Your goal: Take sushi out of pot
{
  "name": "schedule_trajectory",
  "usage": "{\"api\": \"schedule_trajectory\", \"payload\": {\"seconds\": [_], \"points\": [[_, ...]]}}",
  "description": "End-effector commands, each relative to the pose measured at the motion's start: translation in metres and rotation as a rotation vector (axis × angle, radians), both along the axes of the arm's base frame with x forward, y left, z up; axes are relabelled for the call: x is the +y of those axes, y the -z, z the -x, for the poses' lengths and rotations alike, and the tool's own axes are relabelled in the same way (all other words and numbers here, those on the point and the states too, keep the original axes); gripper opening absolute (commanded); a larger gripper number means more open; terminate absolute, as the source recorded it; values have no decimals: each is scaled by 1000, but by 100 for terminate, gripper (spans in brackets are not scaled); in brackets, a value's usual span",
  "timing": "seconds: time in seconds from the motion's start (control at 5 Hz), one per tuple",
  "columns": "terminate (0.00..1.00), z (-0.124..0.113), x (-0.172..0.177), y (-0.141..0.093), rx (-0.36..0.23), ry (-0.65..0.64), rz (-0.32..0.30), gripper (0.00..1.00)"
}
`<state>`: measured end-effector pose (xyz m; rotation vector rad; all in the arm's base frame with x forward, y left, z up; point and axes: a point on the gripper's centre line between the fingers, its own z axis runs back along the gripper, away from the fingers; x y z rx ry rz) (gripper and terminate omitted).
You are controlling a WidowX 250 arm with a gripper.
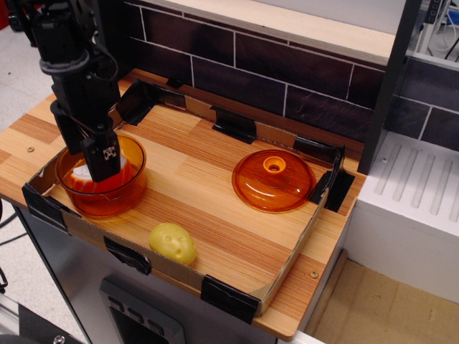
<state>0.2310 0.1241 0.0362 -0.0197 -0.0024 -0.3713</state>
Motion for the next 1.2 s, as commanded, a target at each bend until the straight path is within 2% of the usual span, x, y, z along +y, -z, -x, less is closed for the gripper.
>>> {"api": "schedule_trajectory", "payload": {"seconds": [0.0,0.6,0.8,1.0], "points": [[0,-11,1,-2,-29,-2,-23,100],[0,-17,4,10,-25,-28,-61,100],[0,-17,4,6,-29,-38,-52,0],[0,-18,7,-1,-44,-60,-51,0]]}}
